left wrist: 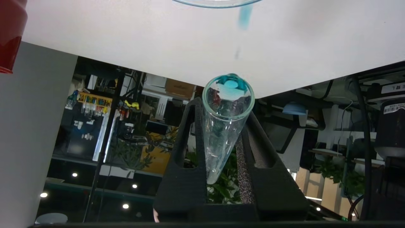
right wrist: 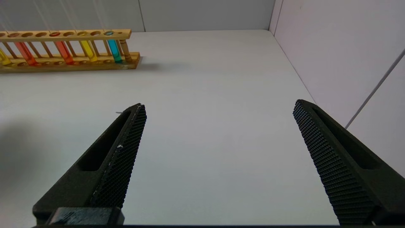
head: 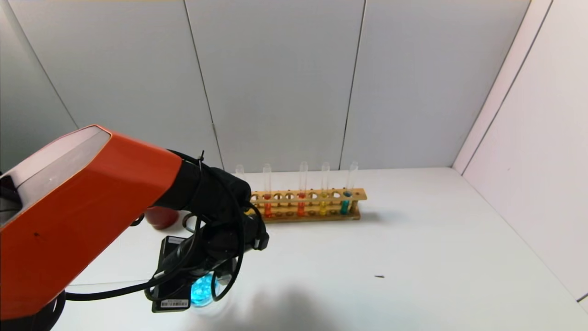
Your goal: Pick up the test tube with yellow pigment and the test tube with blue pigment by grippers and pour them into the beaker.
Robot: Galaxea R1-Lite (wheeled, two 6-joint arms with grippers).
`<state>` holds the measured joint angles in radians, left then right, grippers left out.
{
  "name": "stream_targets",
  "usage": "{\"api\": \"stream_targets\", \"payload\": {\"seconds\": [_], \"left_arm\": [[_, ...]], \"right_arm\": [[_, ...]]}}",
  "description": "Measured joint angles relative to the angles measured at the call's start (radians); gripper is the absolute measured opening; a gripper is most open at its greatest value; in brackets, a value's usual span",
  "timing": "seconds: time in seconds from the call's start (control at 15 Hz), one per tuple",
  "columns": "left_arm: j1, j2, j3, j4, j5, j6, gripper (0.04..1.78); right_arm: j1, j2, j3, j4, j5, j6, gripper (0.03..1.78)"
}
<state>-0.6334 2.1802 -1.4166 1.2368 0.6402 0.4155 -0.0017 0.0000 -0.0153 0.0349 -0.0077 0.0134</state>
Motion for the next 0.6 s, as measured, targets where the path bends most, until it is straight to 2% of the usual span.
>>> {"api": "stream_targets", "payload": {"seconds": [0.6], "left_arm": [[-0.007,0.007,-0.006,0.013,0.0,-0.001,0.32]], "right_arm": [[0.0,0.0,0.0,0.0,0.0,0.0,1.7]]}}
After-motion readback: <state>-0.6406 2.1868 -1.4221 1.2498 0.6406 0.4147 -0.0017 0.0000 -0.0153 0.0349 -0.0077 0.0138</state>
